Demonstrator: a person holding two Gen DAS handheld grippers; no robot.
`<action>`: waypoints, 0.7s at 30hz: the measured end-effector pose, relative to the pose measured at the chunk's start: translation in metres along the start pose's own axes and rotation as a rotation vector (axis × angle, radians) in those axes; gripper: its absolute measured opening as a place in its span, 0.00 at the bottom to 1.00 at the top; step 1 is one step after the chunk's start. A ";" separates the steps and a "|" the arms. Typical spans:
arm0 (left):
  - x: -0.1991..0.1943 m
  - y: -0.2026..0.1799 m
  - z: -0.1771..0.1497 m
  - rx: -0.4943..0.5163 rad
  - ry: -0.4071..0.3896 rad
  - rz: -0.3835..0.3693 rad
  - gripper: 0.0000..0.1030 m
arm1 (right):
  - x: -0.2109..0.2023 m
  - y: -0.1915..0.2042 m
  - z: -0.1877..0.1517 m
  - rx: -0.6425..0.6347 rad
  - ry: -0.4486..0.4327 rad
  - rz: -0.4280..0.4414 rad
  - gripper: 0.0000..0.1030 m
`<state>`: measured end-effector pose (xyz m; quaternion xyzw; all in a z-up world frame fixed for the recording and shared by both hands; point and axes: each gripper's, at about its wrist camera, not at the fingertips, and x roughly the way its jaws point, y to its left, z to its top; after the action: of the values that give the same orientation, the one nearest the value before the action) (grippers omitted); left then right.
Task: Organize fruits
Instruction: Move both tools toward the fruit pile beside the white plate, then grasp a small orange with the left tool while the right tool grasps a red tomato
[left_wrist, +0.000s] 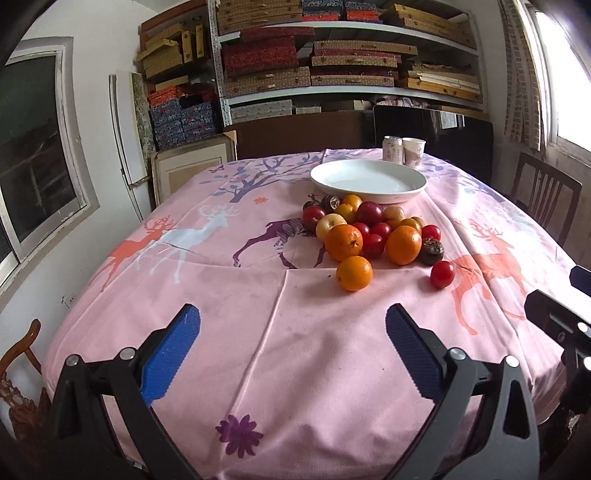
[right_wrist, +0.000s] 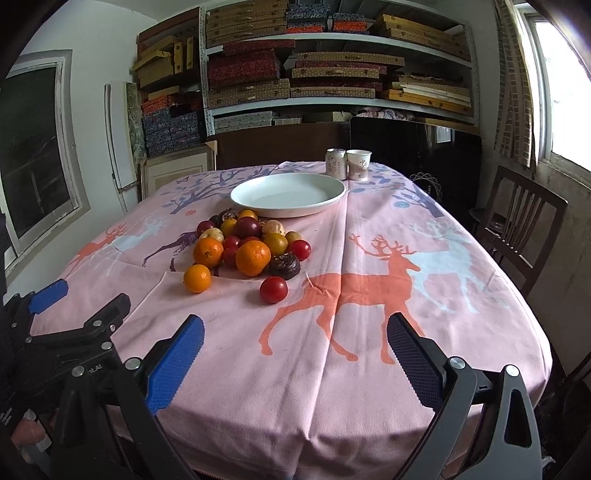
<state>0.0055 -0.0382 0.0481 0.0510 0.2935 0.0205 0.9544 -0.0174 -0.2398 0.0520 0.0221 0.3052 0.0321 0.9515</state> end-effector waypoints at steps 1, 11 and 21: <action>0.009 0.001 0.002 -0.010 0.027 -0.043 0.96 | 0.009 0.001 0.003 -0.017 0.016 -0.008 0.96; 0.095 -0.016 0.019 0.042 0.229 -0.161 0.95 | 0.107 -0.008 0.022 -0.001 0.194 0.031 0.96; 0.144 -0.025 0.031 0.047 0.358 -0.186 0.93 | 0.133 -0.003 0.033 -0.034 0.242 0.009 0.96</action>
<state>0.1423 -0.0556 -0.0099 0.0417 0.4622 -0.0658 0.8833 0.1099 -0.2340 0.0019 0.0031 0.4169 0.0442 0.9079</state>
